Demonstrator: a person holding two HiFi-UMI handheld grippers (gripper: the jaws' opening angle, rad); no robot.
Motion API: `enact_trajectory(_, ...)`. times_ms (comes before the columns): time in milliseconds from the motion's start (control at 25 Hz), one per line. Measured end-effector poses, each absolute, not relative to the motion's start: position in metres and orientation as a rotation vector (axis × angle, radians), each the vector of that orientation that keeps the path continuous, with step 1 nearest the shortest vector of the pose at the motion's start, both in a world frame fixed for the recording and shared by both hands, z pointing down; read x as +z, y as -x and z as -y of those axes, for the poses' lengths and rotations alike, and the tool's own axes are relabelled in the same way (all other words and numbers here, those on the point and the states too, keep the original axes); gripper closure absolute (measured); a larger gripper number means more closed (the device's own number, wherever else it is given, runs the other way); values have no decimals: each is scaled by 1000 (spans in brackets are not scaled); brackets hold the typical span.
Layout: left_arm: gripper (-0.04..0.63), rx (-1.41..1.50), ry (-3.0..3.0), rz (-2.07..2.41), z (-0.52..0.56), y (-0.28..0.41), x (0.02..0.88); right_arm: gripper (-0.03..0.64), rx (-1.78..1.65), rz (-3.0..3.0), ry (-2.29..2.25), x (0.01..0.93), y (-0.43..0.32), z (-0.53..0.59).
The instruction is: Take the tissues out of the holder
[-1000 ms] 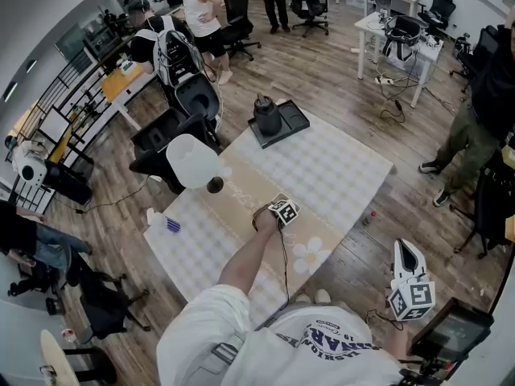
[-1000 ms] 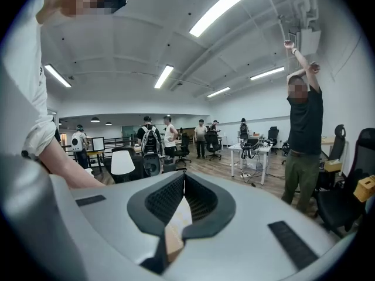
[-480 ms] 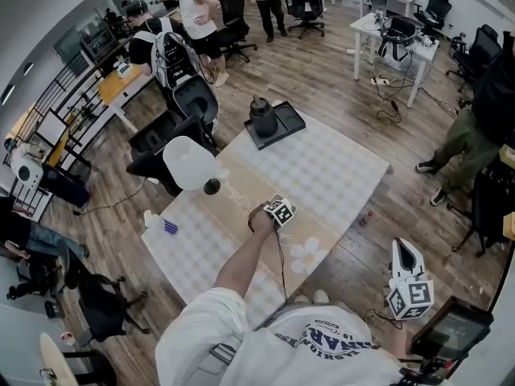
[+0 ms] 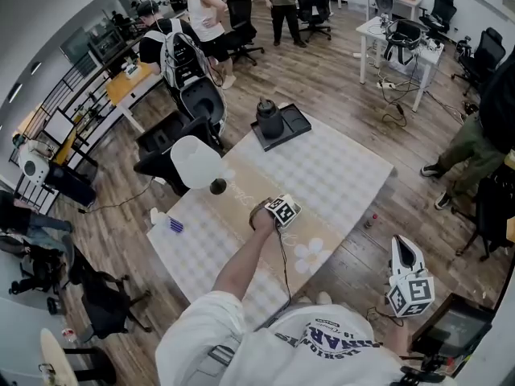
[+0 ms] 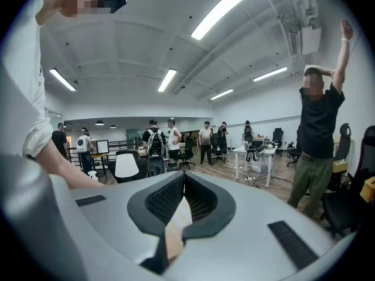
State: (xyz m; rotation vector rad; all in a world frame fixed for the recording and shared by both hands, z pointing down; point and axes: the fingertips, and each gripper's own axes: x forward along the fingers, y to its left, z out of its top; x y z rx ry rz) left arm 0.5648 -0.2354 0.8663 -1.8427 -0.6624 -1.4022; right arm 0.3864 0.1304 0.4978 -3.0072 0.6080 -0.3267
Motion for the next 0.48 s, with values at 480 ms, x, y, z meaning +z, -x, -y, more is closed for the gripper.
enact_trajectory(480,350,-1246,2056,624,226,-570,789,607,-304,-747,2977,497,-396,-105)
